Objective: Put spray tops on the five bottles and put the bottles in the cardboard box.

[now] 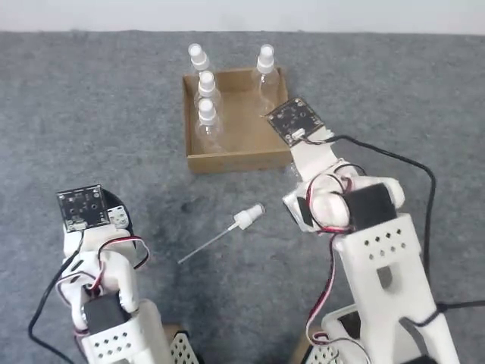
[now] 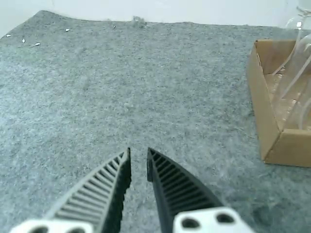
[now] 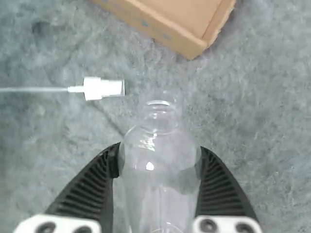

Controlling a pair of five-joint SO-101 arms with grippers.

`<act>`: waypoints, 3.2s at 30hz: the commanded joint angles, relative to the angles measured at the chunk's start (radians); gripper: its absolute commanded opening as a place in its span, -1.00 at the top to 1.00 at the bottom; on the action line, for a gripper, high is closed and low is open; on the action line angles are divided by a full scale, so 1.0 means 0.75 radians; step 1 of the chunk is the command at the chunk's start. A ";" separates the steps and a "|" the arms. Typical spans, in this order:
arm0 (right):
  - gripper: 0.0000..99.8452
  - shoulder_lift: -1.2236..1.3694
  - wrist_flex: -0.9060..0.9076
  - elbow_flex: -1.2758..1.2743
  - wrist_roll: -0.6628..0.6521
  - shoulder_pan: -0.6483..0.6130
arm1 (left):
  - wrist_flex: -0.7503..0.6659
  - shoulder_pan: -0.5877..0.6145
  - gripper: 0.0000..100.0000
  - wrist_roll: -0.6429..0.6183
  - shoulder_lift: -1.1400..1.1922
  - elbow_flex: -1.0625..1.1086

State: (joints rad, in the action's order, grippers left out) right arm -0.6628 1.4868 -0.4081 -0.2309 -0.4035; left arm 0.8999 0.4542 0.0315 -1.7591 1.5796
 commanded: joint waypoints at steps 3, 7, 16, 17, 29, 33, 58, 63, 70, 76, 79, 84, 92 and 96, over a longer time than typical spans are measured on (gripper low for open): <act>0.84 -0.071 -0.089 -0.039 0.076 -0.001 | -0.043 -0.002 0.89 -0.006 -0.025 -0.040; 0.84 -0.075 -0.240 -0.203 0.082 0.034 | -0.043 -0.002 0.89 -0.008 -0.025 -0.040; 0.84 -0.367 -0.459 -0.548 0.084 0.159 | -0.043 -0.002 0.89 -0.006 -0.025 -0.040; 0.84 -0.410 -0.488 -0.585 0.084 0.169 | -0.043 -0.002 0.89 -0.006 -0.025 -0.040; 0.93 -0.656 -0.686 -0.829 0.125 0.439 | -0.037 -0.002 0.89 -0.006 -0.025 -0.042; 0.93 -0.684 -0.776 -0.908 0.196 0.490 | -0.033 -0.037 0.89 0.014 -0.020 -0.079; 0.93 -1.433 -0.965 -1.356 0.432 0.647 | 0.389 -0.777 0.89 0.321 0.691 -0.868; 0.93 -1.533 -0.965 -1.403 0.432 0.647 | 0.391 -0.894 0.89 0.358 1.017 -0.981; 0.93 -1.535 -0.965 -1.405 0.432 0.647 | 0.397 -0.994 0.64 0.362 1.381 -1.077; 0.94 -1.535 -0.971 -1.408 0.432 0.647 | 0.483 -1.072 0.62 0.364 1.661 -1.235; 0.94 -1.535 -0.971 -1.408 0.432 0.647 | 0.536 -1.099 0.62 0.358 1.815 -1.345; 0.94 -1.535 -0.975 -1.408 0.432 0.647 | 0.612 -1.099 0.62 0.358 2.097 -1.550; 0.94 -1.535 -0.977 -1.408 0.432 0.647 | 0.691 -1.099 0.63 0.356 2.533 -1.852; 0.94 -1.535 -0.977 -1.405 0.432 0.647 | 0.691 -1.101 0.63 0.354 2.672 -1.959</act>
State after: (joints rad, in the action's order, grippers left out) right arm -1.7921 0.7871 -1.4776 0.0836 0.0644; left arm 1.4047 -0.3652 0.2908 0.2186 0.2048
